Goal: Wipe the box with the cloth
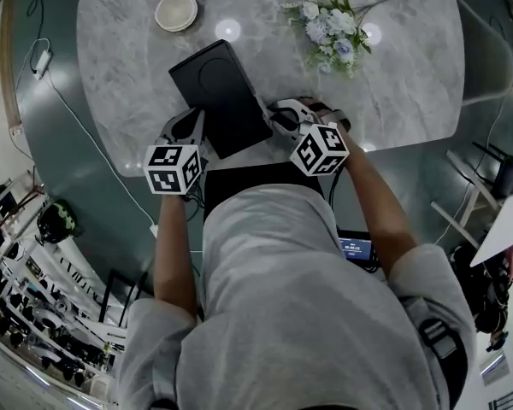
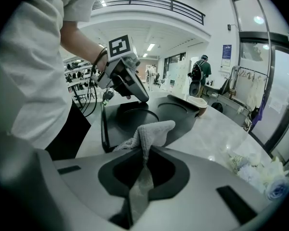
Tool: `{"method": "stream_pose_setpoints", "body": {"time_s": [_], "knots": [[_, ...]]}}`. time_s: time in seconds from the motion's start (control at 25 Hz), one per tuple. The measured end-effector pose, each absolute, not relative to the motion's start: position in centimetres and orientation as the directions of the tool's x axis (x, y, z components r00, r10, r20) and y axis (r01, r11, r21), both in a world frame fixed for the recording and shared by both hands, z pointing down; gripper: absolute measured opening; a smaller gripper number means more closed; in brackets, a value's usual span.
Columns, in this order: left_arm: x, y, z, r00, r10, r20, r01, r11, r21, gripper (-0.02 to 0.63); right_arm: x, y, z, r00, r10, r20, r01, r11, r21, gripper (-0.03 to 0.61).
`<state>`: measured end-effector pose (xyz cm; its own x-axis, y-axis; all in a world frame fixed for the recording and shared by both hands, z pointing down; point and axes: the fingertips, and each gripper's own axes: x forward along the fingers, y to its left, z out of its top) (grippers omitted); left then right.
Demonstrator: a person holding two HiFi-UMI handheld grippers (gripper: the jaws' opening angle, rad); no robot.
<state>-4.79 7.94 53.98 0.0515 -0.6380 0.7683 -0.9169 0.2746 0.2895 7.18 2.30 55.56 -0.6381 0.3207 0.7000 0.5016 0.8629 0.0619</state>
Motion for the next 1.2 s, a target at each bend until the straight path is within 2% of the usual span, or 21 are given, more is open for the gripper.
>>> {"method": "stream_pose_setpoints", "body": {"time_s": [1.2], "knots": [[-4.4, 6.8, 54.3, 0.115, -0.623, 0.774, -0.914, 0.238, 0.327, 0.023, -2.7, -3.6, 57.5, -0.63, 0.239, 0.739, 0.438, 0.895, 0.084, 0.043]]}}
